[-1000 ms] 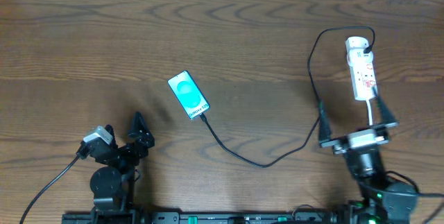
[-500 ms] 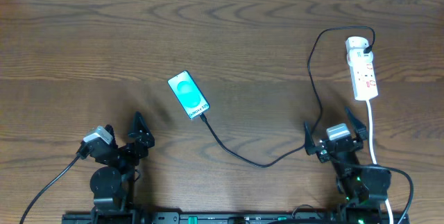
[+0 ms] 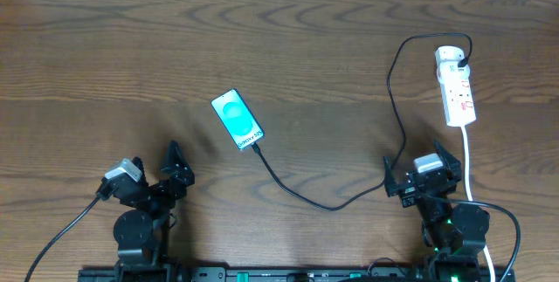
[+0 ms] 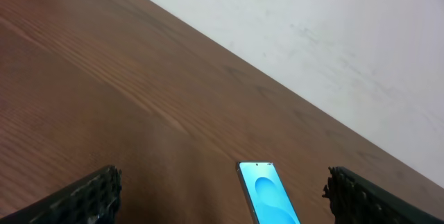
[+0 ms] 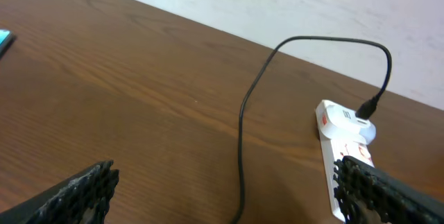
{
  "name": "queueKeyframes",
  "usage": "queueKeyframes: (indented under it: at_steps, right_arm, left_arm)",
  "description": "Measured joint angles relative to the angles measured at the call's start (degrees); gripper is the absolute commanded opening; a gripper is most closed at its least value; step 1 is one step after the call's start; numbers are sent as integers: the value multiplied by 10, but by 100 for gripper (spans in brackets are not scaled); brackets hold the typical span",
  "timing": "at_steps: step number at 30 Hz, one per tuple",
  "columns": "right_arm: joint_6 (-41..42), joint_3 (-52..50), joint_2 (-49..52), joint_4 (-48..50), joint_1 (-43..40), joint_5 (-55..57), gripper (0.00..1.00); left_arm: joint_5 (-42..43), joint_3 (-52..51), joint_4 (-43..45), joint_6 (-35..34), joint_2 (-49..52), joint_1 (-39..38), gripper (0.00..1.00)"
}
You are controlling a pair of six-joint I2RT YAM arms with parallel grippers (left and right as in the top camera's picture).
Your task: Plug charger to phone and switch on socket
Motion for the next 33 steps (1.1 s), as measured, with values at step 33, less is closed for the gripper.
queueKeyframes:
  at_steps: [33]
  right_arm:
    - [150,0,0,-12,0,130,99]
  left_arm:
    - [0,0,0,0,0,0,95]
